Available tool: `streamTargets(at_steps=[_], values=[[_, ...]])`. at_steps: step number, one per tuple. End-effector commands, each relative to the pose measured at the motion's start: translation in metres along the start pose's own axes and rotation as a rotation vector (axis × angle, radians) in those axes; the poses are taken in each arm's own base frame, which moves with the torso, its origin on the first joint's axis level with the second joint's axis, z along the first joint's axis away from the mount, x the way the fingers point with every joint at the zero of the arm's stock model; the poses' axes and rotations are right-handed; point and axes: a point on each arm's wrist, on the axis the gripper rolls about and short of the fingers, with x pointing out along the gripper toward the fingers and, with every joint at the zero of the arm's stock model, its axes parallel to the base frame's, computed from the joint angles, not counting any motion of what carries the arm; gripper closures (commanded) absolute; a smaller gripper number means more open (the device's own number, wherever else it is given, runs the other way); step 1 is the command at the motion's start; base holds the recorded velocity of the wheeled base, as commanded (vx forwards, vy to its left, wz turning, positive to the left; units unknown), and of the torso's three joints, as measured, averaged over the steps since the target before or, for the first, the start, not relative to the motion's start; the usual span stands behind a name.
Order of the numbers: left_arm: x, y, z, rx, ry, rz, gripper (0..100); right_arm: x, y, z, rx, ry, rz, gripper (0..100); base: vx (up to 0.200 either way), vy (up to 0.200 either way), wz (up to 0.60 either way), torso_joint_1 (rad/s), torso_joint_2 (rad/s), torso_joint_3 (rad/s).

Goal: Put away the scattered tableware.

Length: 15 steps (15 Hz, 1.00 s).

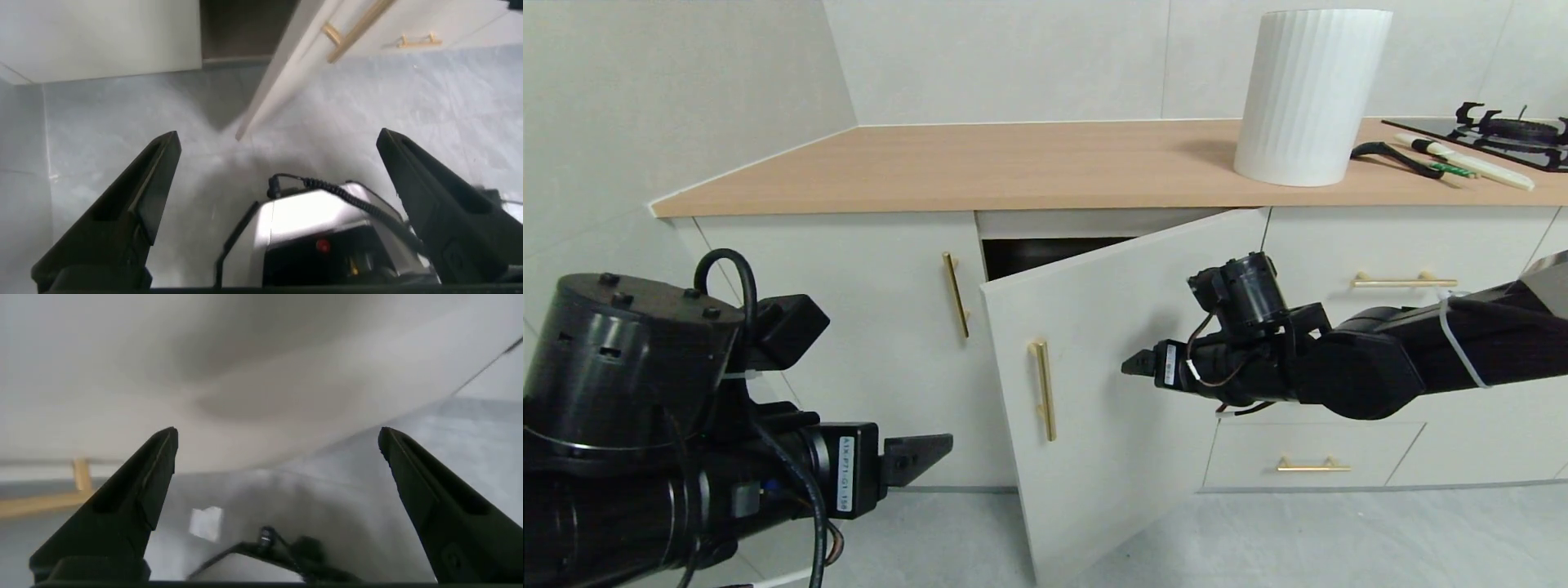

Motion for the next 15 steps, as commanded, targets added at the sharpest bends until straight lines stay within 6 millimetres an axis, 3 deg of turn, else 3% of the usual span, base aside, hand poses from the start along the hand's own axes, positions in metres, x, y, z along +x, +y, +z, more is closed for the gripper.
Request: streamTargets(at_steps=[1,4,6,15], values=[[0.000,0.000,0.001,-0.004,-0.010,-0.001,0,-0.002,0.008,0.004,0.027,-0.018,0.023,0,0.000,0.000,0.00,0.000,0.00,0.000],[0.001,0.000,0.000,-0.004,-0.010,-0.001,0,0.007,0.016,0.016,0.158,-0.059,0.044,0,0.000,0.000,0.00,0.000,0.00,0.000],[-0.001,0.000,0.001,-0.006,-0.017,-0.004,0,0.024,0.018,0.020,0.216,-0.103,-0.001,0,0.000,0.000,0.00,0.000,0.00,0.000],[0.001,0.000,0.000,-0.005,-0.012,-0.001,0,0.059,0.005,0.043,0.346,-0.257,-0.116,0,0.000,0.000,0.00,0.000,0.00,0.000]])
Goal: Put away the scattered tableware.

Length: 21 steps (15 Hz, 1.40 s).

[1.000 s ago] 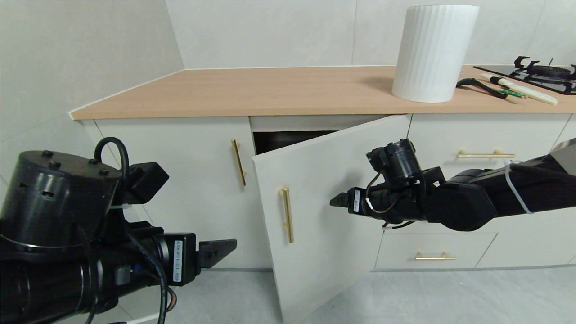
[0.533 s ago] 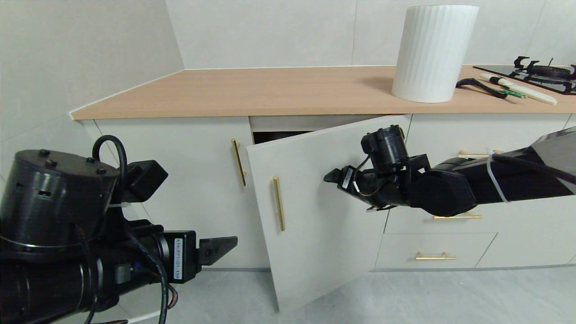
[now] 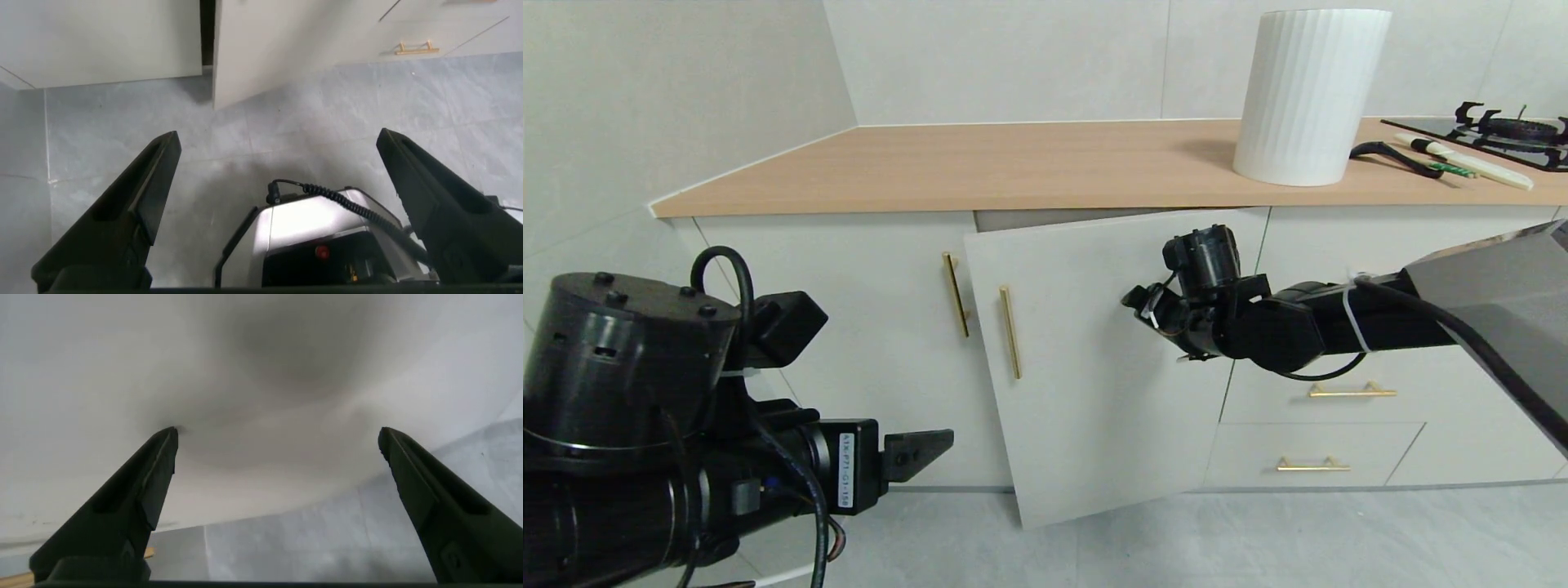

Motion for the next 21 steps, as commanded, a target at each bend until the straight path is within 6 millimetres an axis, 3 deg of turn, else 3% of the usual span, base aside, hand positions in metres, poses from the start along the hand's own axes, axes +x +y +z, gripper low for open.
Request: streamTargets(at_steps=[1,6,15,18,21], values=[[0.001,0.000,0.000,0.000,0.002,0.001,0,0.010,-0.004,0.001,0.009,-0.016,-0.018,0,0.000,0.000,0.00,0.000,0.00,0.000],[0.001,0.000,-0.001,0.001,0.005,0.001,0,0.032,-0.011,0.006,0.023,-0.108,-0.091,0,0.000,0.000,0.00,0.000,0.00,0.000],[0.002,0.000,-0.001,0.003,0.009,0.003,0,0.048,-0.018,0.008,0.029,-0.178,-0.152,0,0.000,0.000,0.00,0.000,0.00,0.000],[0.002,0.000,-0.001,0.002,0.009,0.003,0,0.045,-0.017,0.011,0.029,-0.182,-0.150,0,0.000,0.000,0.00,0.000,0.00,0.000],[0.002,0.000,-0.001,0.003,0.009,0.003,0,0.027,-0.012,0.010,0.018,-0.147,-0.132,0,0.000,0.000,0.00,0.000,0.00,0.000]])
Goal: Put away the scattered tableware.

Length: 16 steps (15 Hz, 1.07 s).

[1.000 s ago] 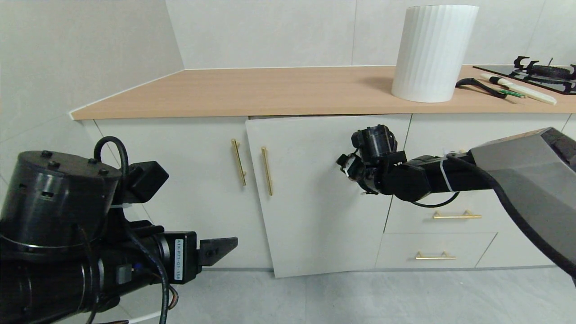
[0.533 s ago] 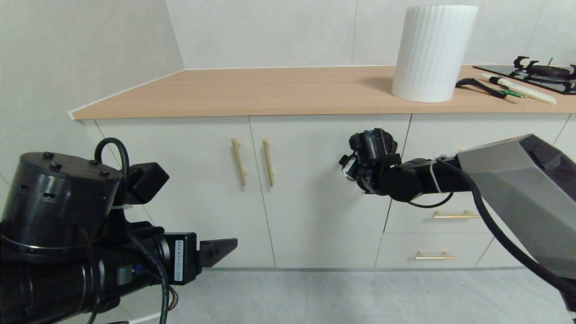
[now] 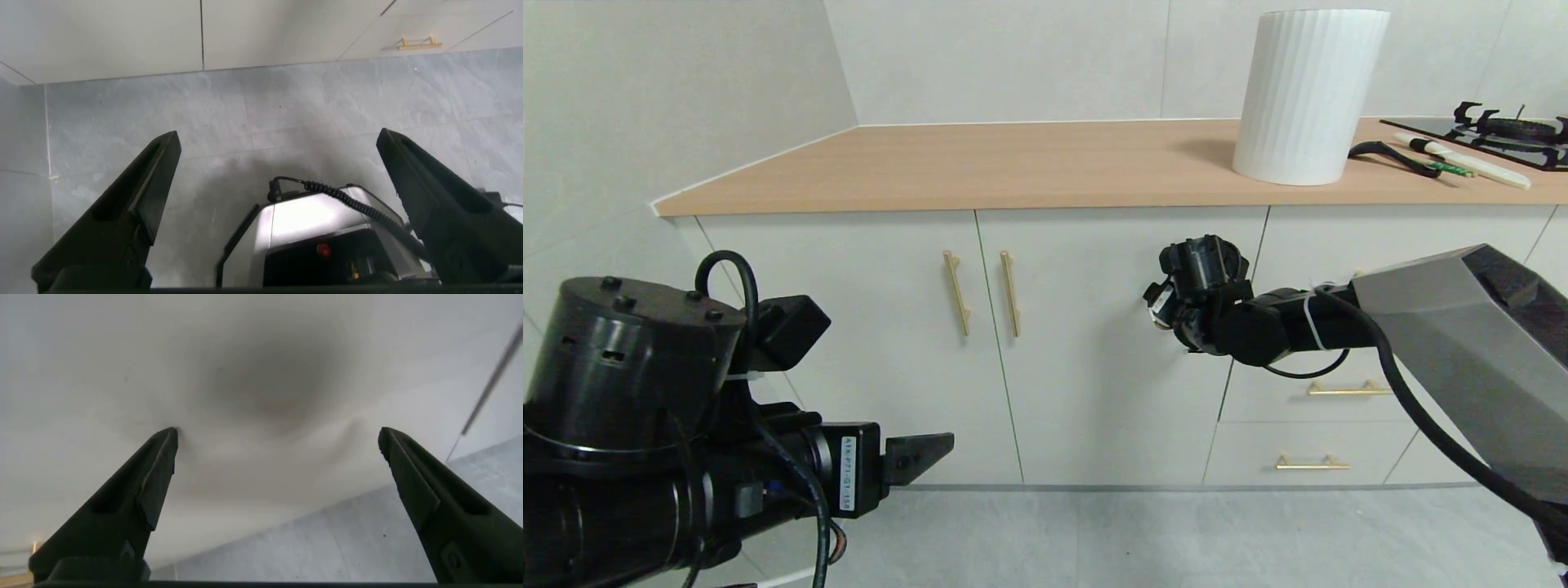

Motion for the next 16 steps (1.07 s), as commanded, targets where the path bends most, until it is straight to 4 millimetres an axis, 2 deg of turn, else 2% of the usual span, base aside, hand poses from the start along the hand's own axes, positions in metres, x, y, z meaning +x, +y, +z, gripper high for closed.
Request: streamTargets(at_steps=[1,3,4,6,9,10,13,16], values=[[0.000,0.000,0.000,0.000,0.001,0.001,0,-0.031,0.003,0.003,-0.019,0.085,0.061,0,0.000,0.000,0.00,0.000,0.00,0.000],[0.000,0.000,0.000,0.000,0.001,0.001,0,-0.060,-0.004,0.006,-0.037,0.198,0.129,0,0.000,0.000,0.00,0.000,0.00,0.000],[0.000,0.000,0.000,0.000,0.001,0.001,0,-0.086,-0.016,0.004,-0.110,0.309,0.196,0,0.000,0.000,0.00,0.000,0.00,0.000],[0.000,0.000,0.000,0.000,0.001,0.001,0,-0.116,-0.031,0.006,-0.238,0.421,0.319,0,0.000,0.000,0.00,0.000,0.00,0.000],[-0.001,0.000,0.000,0.001,-0.001,0.000,0,-0.132,-0.032,0.010,-0.267,0.390,0.394,0,0.000,0.000,0.00,0.000,0.00,0.000],[-0.003,0.001,0.000,0.001,-0.009,-0.002,0,-0.145,-0.033,0.020,-0.286,0.345,0.401,0,0.000,0.000,0.00,0.000,0.00,0.000],[-0.028,0.007,0.008,-0.031,-0.117,-0.018,0,-0.201,-0.050,0.053,-0.338,0.158,0.368,0,0.000,0.000,0.00,0.000,0.00,0.000],[-0.053,0.027,0.017,-0.121,-0.294,0.002,0,-0.263,-0.086,0.085,-0.366,-0.017,0.353,0,0.000,0.000,0.00,0.000,0.00,0.000]])
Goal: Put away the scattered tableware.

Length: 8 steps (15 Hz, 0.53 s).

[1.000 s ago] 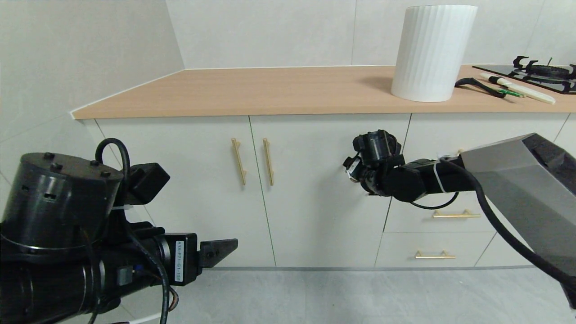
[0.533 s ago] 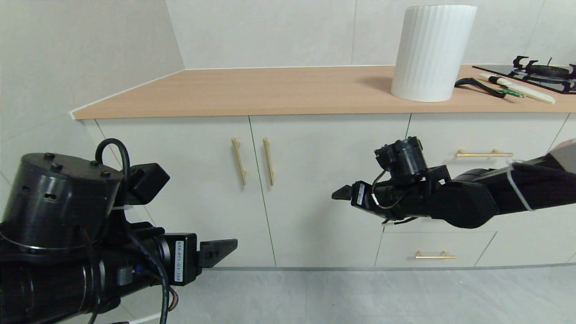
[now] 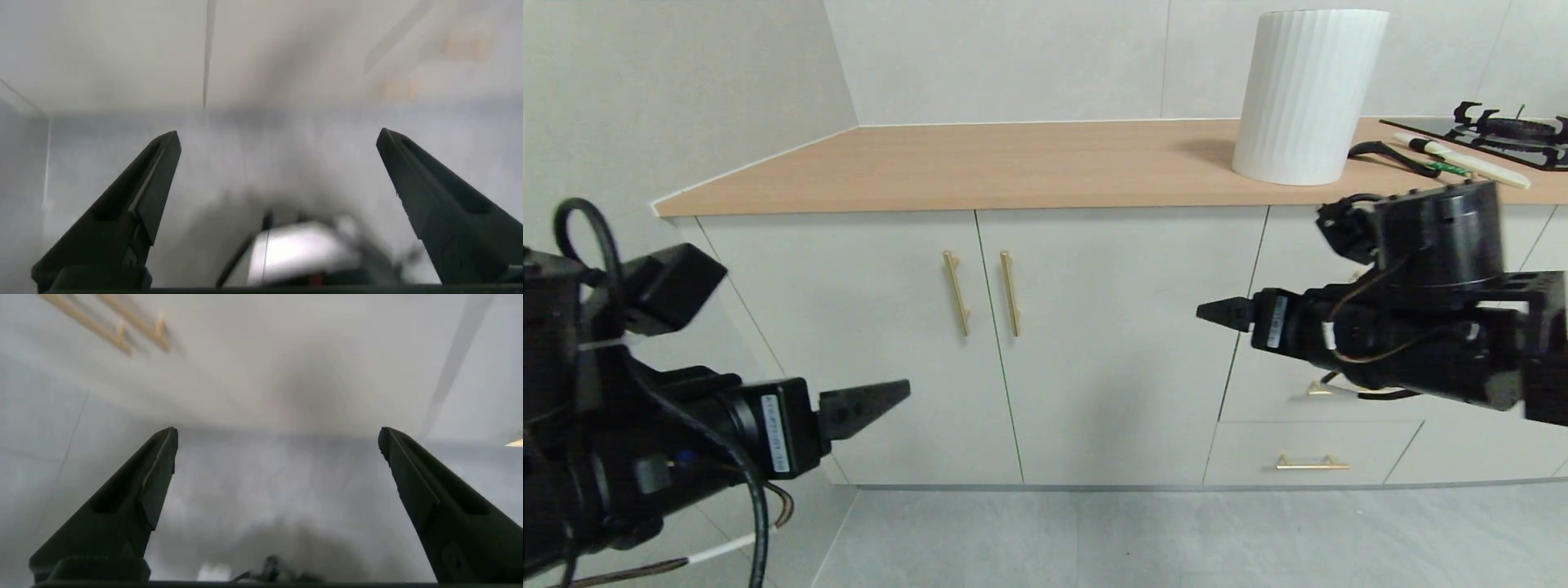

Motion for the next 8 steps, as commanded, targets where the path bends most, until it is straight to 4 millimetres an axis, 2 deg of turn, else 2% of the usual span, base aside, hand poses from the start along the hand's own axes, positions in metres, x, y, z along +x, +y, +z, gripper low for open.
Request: streamTargets(at_steps=[1,2,4,6,8], values=[[-0.030,0.019,0.002,-0.052,-0.129,0.010,0,-0.098,-0.026,0.007,-0.043,-0.185,-0.014,0,0.000,0.000,0.00,0.000,0.00,0.000],[-0.039,0.024,-0.004,-0.049,-0.150,0.009,0,-0.121,-0.034,0.003,-0.058,-0.226,-0.014,0,0.000,0.000,0.00,0.000,0.00,0.000],[-0.069,0.046,-0.026,-0.006,-0.228,0.061,0,-0.182,-0.053,-0.016,-0.085,-0.342,0.013,0,0.000,0.000,0.00,0.000,0.00,0.000],[-0.102,0.059,-0.043,0.039,-0.342,0.067,0,-0.225,-0.068,-0.036,-0.127,-0.427,0.019,0,0.000,0.000,0.00,0.000,0.00,0.000],[-0.139,0.068,-0.060,0.048,-0.494,0.074,0,-0.257,-0.085,-0.063,-0.184,-0.495,-0.099,0,0.000,0.000,0.00,0.000,0.00,0.000]])
